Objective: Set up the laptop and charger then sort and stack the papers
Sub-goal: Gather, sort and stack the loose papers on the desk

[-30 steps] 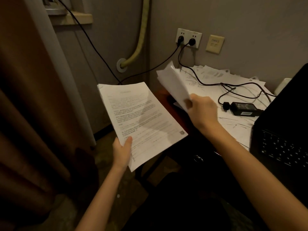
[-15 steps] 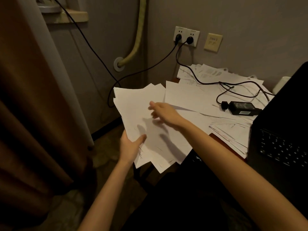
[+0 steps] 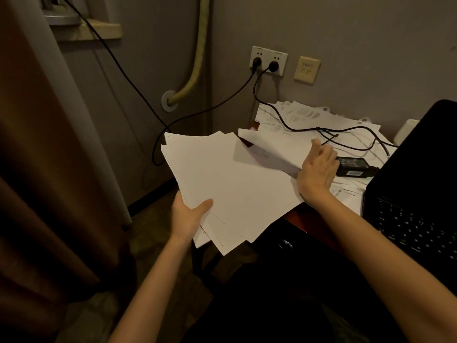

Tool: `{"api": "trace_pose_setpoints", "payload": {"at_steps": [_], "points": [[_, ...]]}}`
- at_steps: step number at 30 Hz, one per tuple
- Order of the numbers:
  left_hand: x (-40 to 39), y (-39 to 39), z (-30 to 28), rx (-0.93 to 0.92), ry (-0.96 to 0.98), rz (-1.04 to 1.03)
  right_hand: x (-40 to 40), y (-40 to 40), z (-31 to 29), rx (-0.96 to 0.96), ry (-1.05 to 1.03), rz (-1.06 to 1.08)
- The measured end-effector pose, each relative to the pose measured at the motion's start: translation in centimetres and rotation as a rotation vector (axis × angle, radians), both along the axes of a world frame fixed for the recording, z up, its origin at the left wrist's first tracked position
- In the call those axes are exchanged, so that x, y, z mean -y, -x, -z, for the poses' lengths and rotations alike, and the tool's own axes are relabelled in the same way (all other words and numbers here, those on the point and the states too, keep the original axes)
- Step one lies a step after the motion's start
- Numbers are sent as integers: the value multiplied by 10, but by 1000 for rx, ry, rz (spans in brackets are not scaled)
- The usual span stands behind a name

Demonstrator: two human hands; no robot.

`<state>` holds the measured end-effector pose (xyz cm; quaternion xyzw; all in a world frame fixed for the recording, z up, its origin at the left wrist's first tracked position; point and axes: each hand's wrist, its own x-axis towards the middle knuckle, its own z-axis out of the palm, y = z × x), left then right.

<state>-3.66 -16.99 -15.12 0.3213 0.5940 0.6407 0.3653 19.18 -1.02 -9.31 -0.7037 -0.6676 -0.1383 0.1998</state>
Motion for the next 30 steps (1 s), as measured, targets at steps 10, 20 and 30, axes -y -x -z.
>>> {"api": "trace_pose_setpoints", "payload": {"at_steps": [10,20,30], "points": [[-9,-11,-15,-14,63,-45,10,3,-13,182,0,-303],[-15,-18,-16,138,50,-93,88,113,-43,128,222,-651],[-11,-13,-10,35,87,-83,80,99,-34,-511,588,-780]]}}
